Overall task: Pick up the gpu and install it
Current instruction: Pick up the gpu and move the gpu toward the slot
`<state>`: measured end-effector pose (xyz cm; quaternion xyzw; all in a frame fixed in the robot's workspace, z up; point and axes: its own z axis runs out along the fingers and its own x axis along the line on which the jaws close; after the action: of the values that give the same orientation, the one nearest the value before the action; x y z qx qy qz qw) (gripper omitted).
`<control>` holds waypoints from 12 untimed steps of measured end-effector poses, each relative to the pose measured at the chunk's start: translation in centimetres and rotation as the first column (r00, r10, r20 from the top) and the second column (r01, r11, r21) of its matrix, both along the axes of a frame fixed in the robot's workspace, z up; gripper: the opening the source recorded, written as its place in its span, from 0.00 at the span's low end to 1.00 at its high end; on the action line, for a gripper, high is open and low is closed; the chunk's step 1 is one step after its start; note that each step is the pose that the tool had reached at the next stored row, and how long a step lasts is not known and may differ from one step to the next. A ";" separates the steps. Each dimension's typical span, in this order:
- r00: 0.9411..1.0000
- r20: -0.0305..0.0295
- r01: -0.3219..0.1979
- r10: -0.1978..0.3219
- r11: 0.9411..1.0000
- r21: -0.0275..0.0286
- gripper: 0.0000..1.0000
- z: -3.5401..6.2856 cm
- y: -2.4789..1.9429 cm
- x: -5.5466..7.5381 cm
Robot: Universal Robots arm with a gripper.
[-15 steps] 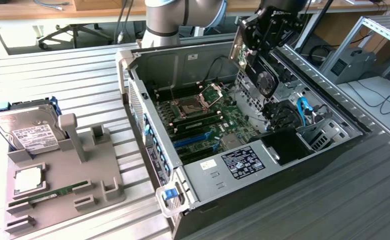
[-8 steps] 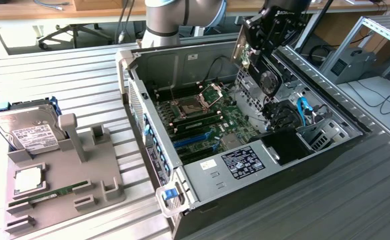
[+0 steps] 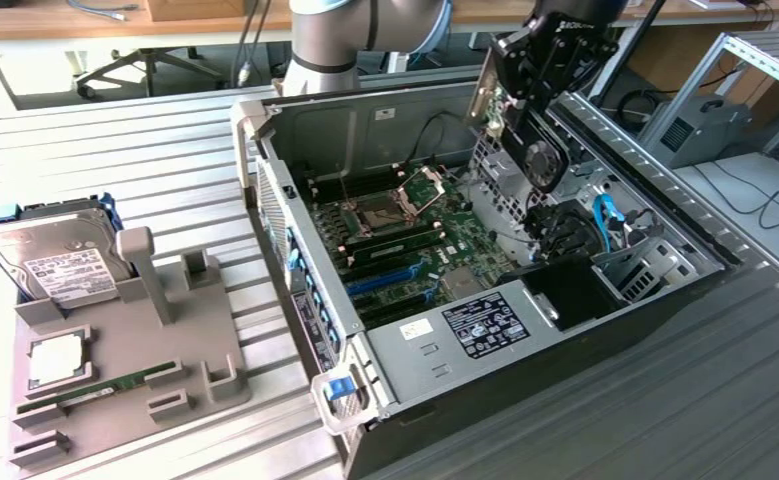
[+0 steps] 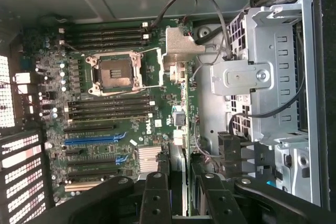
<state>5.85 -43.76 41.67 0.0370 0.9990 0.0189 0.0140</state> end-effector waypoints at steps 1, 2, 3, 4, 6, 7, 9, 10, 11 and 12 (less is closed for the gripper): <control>1.000 0.000 0.000 0.000 1.000 0.000 0.27 0.00 0.00 0.1; 1.000 0.000 0.000 0.000 1.000 0.000 0.27 -0.01 0.00 0.2; 1.000 0.000 0.000 0.000 1.000 0.000 0.27 -0.01 0.00 0.5; 1.000 0.000 0.000 0.000 1.000 0.000 0.27 -0.01 0.00 0.6; 1.000 0.000 0.000 0.000 1.000 0.000 0.27 -0.02 0.00 0.9; 1.000 0.000 0.000 0.000 1.000 0.000 0.27 -0.02 0.00 1.1; 1.000 0.000 0.000 0.000 1.000 0.000 0.27 -0.04 0.00 1.4; 1.000 0.000 0.000 0.000 1.000 0.000 0.27 -0.05 0.00 1.7; 1.000 0.000 0.000 0.000 1.000 0.000 0.27 -0.06 0.00 1.9; 1.000 0.000 0.000 0.000 1.000 0.000 0.27 -0.07 0.00 2.0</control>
<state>7.83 -43.76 41.59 0.0370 0.9990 0.0189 0.0140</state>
